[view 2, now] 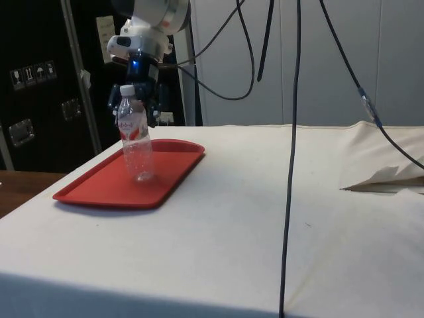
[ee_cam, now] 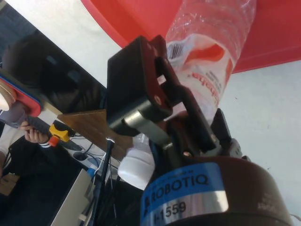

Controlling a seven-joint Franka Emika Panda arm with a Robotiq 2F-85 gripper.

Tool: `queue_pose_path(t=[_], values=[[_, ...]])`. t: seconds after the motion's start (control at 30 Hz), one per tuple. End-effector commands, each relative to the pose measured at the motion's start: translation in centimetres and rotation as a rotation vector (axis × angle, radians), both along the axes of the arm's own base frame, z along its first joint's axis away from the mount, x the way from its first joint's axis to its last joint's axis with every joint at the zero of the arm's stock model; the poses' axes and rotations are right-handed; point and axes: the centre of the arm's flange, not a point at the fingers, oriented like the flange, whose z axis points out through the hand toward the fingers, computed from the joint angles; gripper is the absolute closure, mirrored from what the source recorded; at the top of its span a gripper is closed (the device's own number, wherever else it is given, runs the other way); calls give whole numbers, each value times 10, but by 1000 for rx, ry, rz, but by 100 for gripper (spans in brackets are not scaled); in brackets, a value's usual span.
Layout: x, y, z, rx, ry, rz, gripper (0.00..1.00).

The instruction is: Place the bottle upright on the tray.

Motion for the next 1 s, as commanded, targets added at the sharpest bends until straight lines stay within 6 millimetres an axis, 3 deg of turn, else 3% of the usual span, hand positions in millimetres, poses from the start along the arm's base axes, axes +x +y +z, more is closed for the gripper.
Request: queue_pose_path(t=[0.0, 0.57, 0.97], values=[[0, -1, 1, -2, -2, -1, 0], [0, 0, 0, 2, 2, 1, 0], [-1, -15, 7, -4, -5, -20, 0]])
